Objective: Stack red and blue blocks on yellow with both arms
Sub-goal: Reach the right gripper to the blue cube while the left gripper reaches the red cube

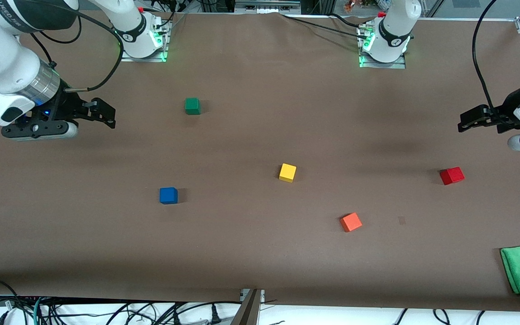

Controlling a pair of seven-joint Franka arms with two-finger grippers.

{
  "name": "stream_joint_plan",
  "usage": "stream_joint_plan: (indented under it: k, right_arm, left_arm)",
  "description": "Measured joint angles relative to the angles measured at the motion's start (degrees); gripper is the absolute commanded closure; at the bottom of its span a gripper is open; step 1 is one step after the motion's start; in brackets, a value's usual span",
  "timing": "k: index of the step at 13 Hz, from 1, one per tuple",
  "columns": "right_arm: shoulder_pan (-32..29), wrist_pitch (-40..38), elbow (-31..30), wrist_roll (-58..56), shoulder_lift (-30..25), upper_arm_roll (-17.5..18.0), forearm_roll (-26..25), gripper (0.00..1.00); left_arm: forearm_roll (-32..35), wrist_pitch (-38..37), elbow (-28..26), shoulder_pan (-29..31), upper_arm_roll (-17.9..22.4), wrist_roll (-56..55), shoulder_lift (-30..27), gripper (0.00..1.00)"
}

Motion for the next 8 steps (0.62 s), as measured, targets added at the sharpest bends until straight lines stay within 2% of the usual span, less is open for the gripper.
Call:
stream_joint_plan:
  k: [5,8]
  right_arm:
    - [0.0,0.0,0.0,0.0,0.0,0.0,0.0,0.01]
    - [0.8,0.1,0.6,0.0,0.0,0.1,0.0,0.0]
  left_arm:
    - [0.4,0.1,0.0,0.3,0.5,-0.1,1.3,0.0]
    - [1.2,4.7,-0.3,4.5,1.8,0.1,7.6,0.0]
